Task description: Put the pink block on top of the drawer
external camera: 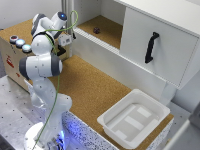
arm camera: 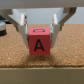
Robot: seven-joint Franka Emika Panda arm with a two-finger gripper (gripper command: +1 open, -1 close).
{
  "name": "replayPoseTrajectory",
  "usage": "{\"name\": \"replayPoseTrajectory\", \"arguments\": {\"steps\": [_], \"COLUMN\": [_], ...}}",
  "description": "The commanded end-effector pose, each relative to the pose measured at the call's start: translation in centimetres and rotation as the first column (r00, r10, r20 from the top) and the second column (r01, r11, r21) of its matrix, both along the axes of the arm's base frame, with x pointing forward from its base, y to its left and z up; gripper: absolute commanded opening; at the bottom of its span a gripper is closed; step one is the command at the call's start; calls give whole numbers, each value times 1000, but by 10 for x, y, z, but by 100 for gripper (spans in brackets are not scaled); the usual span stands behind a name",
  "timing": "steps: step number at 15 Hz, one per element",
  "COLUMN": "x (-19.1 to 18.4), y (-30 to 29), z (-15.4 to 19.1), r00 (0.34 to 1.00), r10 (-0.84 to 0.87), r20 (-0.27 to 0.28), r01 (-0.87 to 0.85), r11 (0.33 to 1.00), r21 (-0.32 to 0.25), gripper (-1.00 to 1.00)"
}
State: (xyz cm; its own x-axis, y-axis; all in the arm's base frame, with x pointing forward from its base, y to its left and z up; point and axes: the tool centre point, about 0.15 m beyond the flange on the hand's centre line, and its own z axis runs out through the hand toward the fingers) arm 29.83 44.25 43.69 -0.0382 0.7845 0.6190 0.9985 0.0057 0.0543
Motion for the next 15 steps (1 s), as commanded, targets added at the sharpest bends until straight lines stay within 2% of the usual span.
{"name": "replayPoseTrajectory", "arguments": {"steps": [1,2,8,9,11,15], "x": [-20,-20,-19,-18,-16,-43], "y": [10,11,9,5,1,-2], "z": [-24,-25,-10,0,22,64], "r00": [992,991,997,999,999,1000], "r10": [-22,-20,-1,-10,-32,27], "r20": [123,131,72,50,-8,1], "r01": [4,4,1,9,32,-26], "r11": [990,992,1000,1000,999,995], "r21": [144,123,8,18,0,-93], "gripper": [-100,100,100,100,100,100]}}
